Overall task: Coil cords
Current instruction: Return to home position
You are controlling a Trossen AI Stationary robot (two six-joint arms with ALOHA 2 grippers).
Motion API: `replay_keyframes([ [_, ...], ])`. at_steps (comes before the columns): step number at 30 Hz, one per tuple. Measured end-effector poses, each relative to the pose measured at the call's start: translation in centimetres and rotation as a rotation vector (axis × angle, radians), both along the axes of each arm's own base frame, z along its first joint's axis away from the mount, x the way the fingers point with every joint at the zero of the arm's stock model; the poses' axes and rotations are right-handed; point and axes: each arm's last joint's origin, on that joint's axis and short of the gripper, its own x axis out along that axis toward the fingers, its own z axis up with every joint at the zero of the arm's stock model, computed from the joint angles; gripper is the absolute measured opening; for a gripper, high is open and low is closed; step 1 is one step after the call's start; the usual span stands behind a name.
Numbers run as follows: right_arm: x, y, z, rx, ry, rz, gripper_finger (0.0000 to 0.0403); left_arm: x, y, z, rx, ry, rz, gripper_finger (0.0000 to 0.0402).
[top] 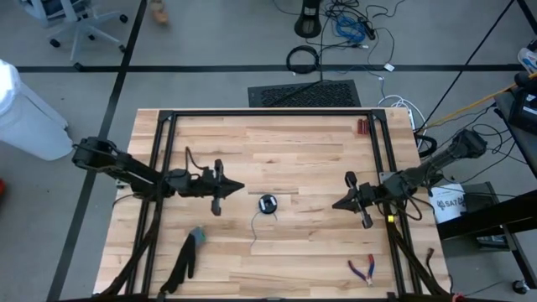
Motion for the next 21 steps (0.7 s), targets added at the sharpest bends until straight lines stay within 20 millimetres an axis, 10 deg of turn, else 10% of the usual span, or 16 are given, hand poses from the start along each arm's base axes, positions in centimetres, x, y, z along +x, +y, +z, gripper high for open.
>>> replay_keyframes([
  [21,0.8,-2.4,-0.2,-0.022,0.021,-0.051,0.0000,-5.9,0.8,-0.4,0.009,-0.022,-0.010,0.0008],
])
